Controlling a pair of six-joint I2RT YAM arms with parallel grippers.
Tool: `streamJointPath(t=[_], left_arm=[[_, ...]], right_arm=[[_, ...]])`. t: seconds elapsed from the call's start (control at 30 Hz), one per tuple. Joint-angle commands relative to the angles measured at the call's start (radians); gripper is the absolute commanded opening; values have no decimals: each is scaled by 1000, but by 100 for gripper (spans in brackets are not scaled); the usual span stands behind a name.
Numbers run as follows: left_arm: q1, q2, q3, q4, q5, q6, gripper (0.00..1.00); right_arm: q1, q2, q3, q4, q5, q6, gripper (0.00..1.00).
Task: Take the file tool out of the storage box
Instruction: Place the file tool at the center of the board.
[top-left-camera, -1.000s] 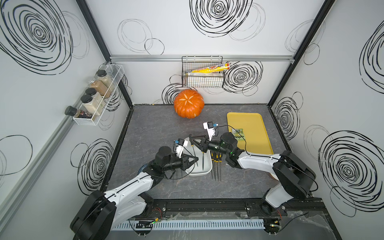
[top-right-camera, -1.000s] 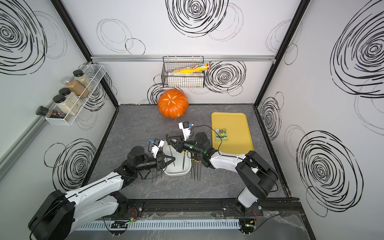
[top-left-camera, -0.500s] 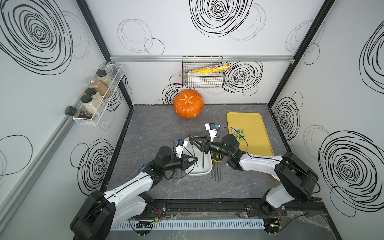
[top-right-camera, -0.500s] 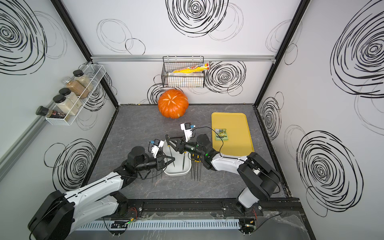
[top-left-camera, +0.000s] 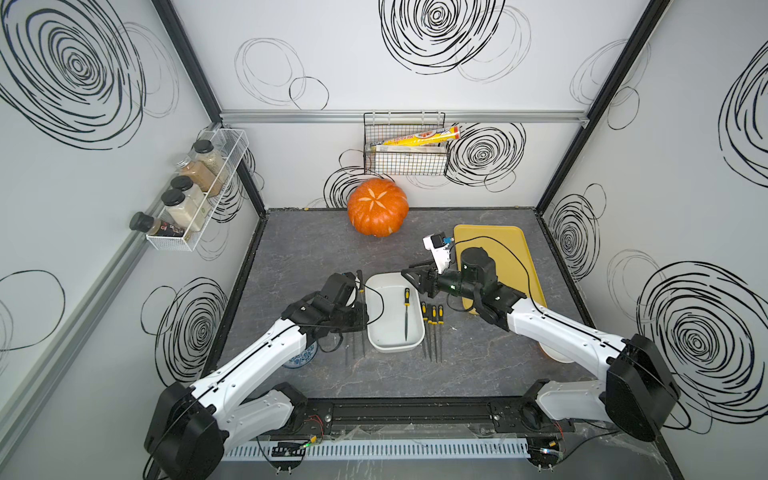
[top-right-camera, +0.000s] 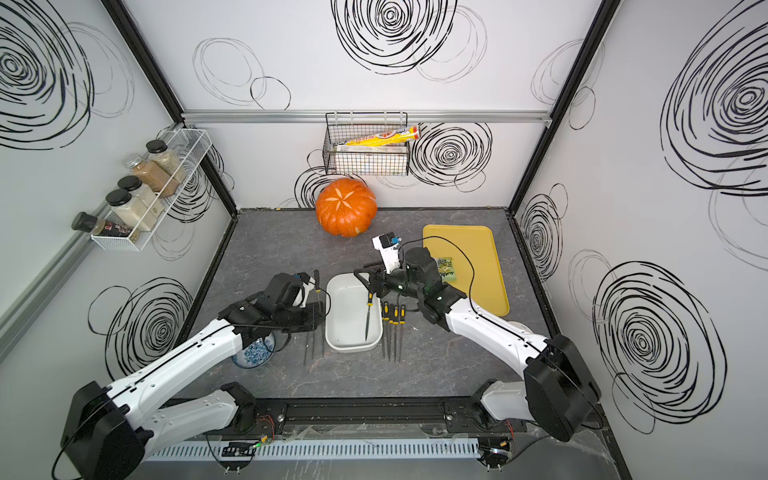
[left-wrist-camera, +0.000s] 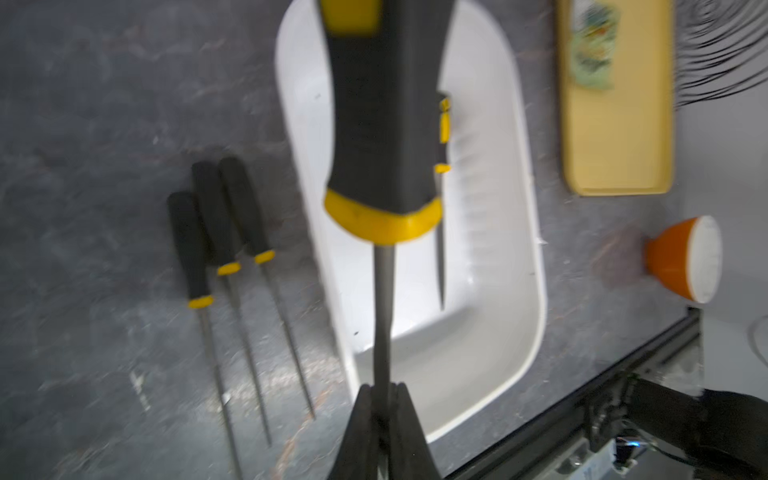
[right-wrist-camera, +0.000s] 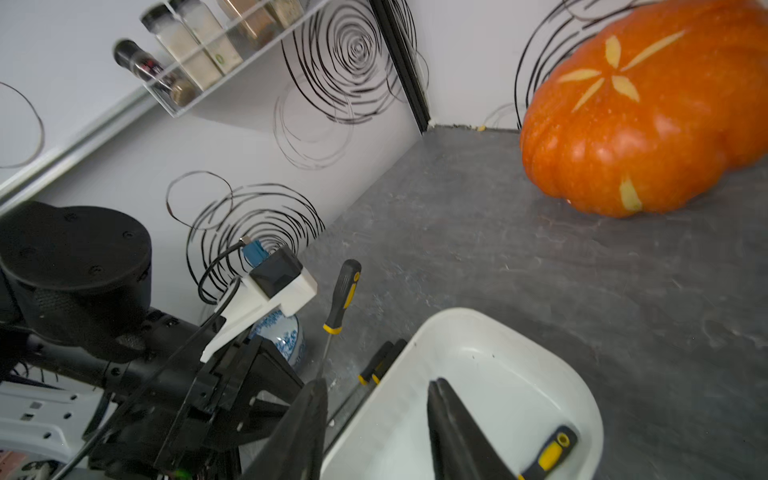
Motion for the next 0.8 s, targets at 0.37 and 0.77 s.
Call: streamJointPath(t=[0.37,0.77], left_arm=[[67,208,-8,-320,-193,-10,0],[116,340,-14,-262,-87,85,0]], right_arm=[[1,-24,-31,-122,35,-88,45],[0,-24,-38,-124,28,-91,45]])
